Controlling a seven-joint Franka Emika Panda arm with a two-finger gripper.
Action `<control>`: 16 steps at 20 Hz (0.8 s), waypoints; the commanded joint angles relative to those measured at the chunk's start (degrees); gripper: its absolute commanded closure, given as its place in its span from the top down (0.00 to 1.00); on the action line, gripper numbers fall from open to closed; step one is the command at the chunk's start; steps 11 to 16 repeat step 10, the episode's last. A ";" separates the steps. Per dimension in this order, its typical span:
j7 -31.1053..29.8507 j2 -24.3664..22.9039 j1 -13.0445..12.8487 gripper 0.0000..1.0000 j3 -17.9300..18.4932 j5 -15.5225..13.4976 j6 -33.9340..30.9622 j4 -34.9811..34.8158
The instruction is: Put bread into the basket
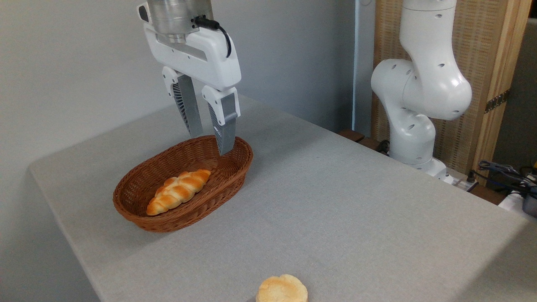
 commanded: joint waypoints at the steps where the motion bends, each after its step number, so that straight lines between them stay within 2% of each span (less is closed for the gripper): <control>1: 0.54 1.02 0.47 1.00 -0.90 0.35 -0.30 0.66; 16: 0.89 1.02 0.55 1.00 -0.20 0.52 -0.39 0.66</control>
